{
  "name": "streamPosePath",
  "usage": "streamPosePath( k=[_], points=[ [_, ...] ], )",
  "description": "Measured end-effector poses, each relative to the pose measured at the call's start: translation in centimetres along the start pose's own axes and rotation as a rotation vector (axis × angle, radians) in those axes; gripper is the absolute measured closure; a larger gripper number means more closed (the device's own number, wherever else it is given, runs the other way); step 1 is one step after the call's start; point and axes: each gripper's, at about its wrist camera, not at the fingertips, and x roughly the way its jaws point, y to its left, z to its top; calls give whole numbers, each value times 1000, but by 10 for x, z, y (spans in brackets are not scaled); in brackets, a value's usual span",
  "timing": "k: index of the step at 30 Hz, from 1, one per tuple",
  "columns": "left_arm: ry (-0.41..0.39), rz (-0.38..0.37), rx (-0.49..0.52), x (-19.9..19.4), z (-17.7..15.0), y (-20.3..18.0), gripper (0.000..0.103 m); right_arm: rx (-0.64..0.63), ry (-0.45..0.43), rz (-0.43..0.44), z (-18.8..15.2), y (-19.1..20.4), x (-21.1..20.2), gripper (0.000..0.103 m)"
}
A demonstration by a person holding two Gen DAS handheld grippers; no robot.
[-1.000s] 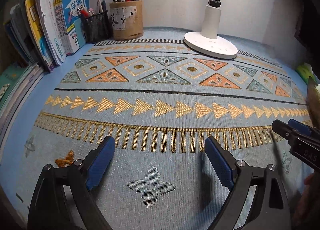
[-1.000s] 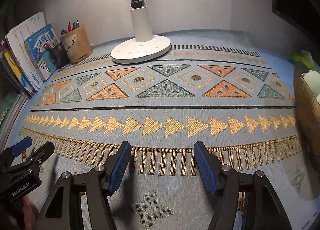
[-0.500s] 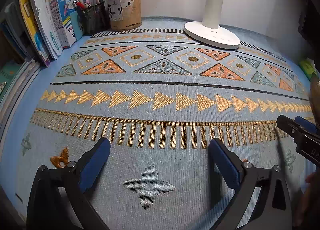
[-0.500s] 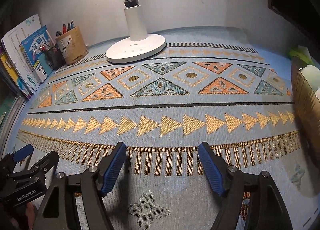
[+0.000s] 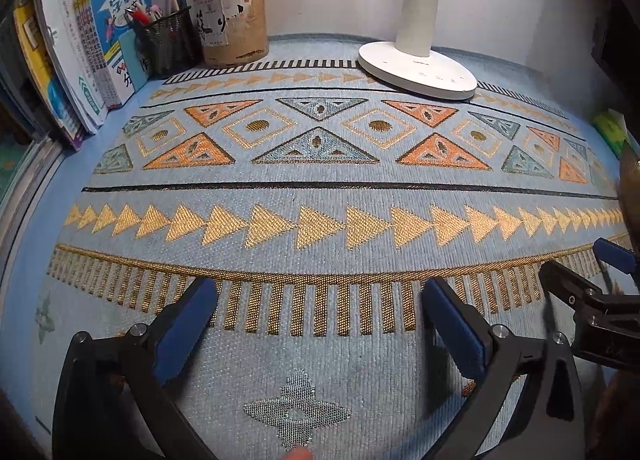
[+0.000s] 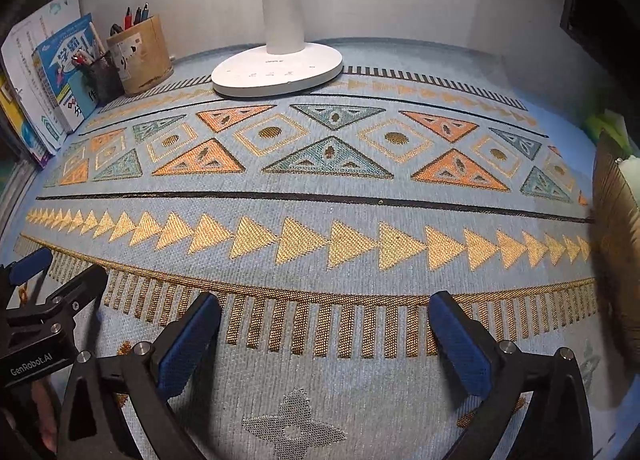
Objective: Organize objects
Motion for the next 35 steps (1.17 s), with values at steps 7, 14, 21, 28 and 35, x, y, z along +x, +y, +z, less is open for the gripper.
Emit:
streamPosePath(
  k=[7, 14, 21, 28, 35],
  points=[
    [0, -10, -2, 2, -1, 1, 0, 3, -44, -11, -1, -1, 1, 0],
    [0, -8, -2, 1, -1, 0, 0, 3, -44, -11, -1, -1, 1, 0],
    [0, -8, -1, 1, -1, 0, 0, 3, -44, -11, 0, -1, 2, 0],
    [0, -8, -1, 1, -1, 0, 0, 3, -44, -11, 0, -1, 1, 0],
    [0, -8, -1, 1, -1, 0, 0, 3, -44, -11, -1, -1, 1, 0]
  ],
)
